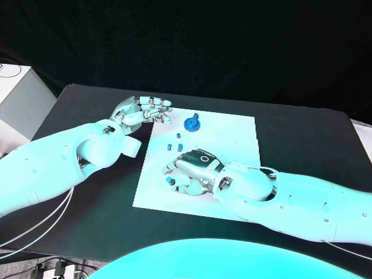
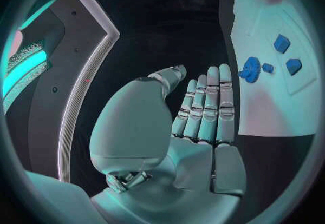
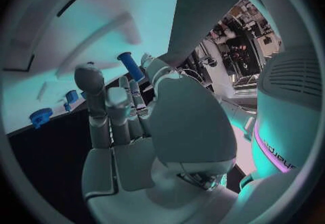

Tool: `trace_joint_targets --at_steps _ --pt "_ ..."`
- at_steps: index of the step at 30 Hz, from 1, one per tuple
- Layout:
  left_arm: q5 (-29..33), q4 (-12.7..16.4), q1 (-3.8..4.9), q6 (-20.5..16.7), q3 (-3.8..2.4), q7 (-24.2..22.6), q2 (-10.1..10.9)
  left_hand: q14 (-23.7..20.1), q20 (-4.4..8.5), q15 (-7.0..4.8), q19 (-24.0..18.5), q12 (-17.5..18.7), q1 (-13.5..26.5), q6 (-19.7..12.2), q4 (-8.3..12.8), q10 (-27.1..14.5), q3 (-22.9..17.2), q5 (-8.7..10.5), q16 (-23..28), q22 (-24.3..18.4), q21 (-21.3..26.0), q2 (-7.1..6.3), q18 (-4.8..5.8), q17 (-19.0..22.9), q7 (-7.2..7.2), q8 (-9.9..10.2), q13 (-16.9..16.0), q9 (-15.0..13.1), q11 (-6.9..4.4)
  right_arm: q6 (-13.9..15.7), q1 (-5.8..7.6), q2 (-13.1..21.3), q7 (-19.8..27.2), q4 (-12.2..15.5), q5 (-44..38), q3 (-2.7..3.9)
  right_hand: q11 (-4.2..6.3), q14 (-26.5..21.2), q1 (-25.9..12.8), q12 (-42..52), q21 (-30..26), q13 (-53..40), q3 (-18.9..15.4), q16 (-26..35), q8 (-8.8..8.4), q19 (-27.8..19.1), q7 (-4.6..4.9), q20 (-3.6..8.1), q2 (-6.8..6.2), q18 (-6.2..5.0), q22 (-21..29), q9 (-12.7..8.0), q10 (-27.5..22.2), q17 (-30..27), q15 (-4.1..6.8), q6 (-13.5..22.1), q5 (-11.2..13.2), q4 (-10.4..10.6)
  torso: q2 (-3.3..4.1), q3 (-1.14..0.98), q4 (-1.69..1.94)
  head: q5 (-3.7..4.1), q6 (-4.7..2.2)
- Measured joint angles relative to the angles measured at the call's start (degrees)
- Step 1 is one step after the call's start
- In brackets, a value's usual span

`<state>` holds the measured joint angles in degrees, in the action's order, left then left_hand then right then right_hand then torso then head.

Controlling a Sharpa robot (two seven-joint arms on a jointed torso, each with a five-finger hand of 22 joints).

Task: Assemble the parts on the task board

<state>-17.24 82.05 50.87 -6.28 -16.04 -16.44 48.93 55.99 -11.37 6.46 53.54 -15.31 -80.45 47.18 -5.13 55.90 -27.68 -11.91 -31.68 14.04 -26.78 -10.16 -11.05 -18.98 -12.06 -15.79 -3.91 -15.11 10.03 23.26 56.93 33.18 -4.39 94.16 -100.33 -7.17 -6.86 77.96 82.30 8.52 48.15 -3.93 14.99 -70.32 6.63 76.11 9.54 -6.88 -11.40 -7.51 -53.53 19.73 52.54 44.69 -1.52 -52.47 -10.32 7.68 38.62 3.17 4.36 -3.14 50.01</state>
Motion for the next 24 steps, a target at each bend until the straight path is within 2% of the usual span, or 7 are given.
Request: trace_joint_targets --at_steps 3,9,12,18,20,23,24 --pt "-0.01 0.00 0.00 0.01 0.00 0.02 0.01 0.00 0.00 0.00 0.00 0.00 0.00 0.00 0.00 0.00 0.00 0.00 0.00 0.00 0.00 0.00 0.00 0.00 0.00 0.00 0.00 0.00 0.00 0.54 -0.01 0.17 -0.08 0.06 0.06 0.00 -0.08 -0.31 1.07 0.58 -1.12 0.00 -1.01 0.32 -0.28 -0.02 0.00 -0.02 0.05 0.00 0.82 -0.17 -0.73 -0.85 -0.31 0.00 0.00 1.01 0.00 0.00 0.01 0.03 0.00" --pt "-0.04 -0.03 -0.01 0.05 0.00 0.07 0.03 0.00 0.00 0.00 0.00 0.00 0.00 0.00 0.00 -0.21 0.00 0.00 0.00 0.00 0.00 0.00 0.00 -0.06 0.00 0.00 0.00 0.00 0.21 2.76 -0.05 2.39 0.03 1.41 1.25 0.05 -0.16 -0.51 2.96 2.38 -1.50 -0.06 -2.90 0.44 -0.56 -0.14 0.02 -0.19 0.57 0.00 1.02 -0.50 -1.58 -1.11 -0.12 -0.02 -0.70 2.95 -0.03 -0.01 0.04 0.30 0.00" --pt "-0.06 -0.04 -0.01 0.06 0.00 0.08 0.05 0.00 0.00 0.00 0.00 0.00 0.00 0.00 0.00 -0.21 0.00 0.00 0.00 0.00 0.00 0.00 0.00 -0.06 0.00 0.00 0.00 -0.01 0.21 4.37 0.29 5.15 0.56 3.05 4.28 0.39 0.17 0.82 3.37 4.43 0.68 -0.27 -2.00 -0.46 -0.56 1.51 0.72 0.05 0.52 0.00 -0.86 -0.69 1.08 0.60 0.12 -0.78 -0.99 3.98 -0.05 -0.01 0.01 0.56 -0.10" --pt "-0.08 -0.06 -0.02 0.08 0.00 0.09 0.23 0.00 0.00 0.00 0.00 0.00 0.00 0.00 -0.17 -0.20 0.17 0.00 0.00 0.00 0.00 0.00 0.00 -0.05 0.00 0.00 0.00 -0.01 0.21 5.68 3.24 11.89 2.13 5.96 14.39 0.99 0.97 4.04 3.36 6.75 6.63 -0.27 2.63 -3.70 -0.53 4.26 0.50 0.95 0.51 -0.01 -6.00 -0.88 8.89 7.09 0.99 -3.26 -1.30 5.75 -0.08 -0.01 -0.20 1.70 -0.59" --pt "-0.09 -0.06 -0.03 0.08 0.00 0.09 0.33 0.00 0.00 0.00 0.00 0.00 0.00 0.00 -0.17 -0.21 0.17 0.00 0.00 0.01 0.00 0.00 0.00 -0.05 0.00 0.00 0.00 -0.01 0.21 5.51 4.51 14.98 2.74 6.53 18.90 1.13 1.66 4.21 3.08 7.90 6.53 -0.86 4.20 -3.90 0.26 4.34 -0.22 1.03 0.23 0.00 -5.99 -0.81 11.86 7.46 1.15 -4.15 -0.59 6.62 -0.10 -0.01 -0.26 2.15 -0.71" --pt "-0.10 -0.08 -0.11 0.07 0.00 0.08 0.42 0.00 0.00 0.00 0.00 0.00 0.00 0.00 -0.17 -0.20 0.17 0.00 0.00 0.01 0.00 0.00 0.00 -0.05 0.00 0.00 0.00 -0.01 0.21 4.68 5.60 18.98 3.12 7.11 24.85 1.21 2.74 5.20 2.16 12.41 8.37 -3.94 4.71 -5.31 1.37 5.34 -1.38 2.07 -0.69 0.00 -7.70 -0.33 16.90 10.97 2.63 -5.51 -0.52 6.86 -0.21 -0.01 -0.40 2.94 -0.86" --pt "-0.10 -0.08 -0.18 0.06 0.00 0.07 0.44 0.00 0.00 0.00 0.00 0.00 0.00 0.00 -0.17 -0.21 0.17 0.00 0.00 0.01 0.00 0.00 0.01 -0.05 0.00 0.00 0.00 -0.01 0.20 4.23 5.80 20.11 3.12 7.32 26.49 1.21 3.00 5.41 1.56 15.51 9.56 -6.44 4.69 -5.67 1.81 5.85 -1.76 2.57 -0.99 0.49 -8.75 -0.08 17.85 11.72 3.19 -5.90 -0.52 6.88 -0.28 -0.01 -0.47 3.41 -0.87"
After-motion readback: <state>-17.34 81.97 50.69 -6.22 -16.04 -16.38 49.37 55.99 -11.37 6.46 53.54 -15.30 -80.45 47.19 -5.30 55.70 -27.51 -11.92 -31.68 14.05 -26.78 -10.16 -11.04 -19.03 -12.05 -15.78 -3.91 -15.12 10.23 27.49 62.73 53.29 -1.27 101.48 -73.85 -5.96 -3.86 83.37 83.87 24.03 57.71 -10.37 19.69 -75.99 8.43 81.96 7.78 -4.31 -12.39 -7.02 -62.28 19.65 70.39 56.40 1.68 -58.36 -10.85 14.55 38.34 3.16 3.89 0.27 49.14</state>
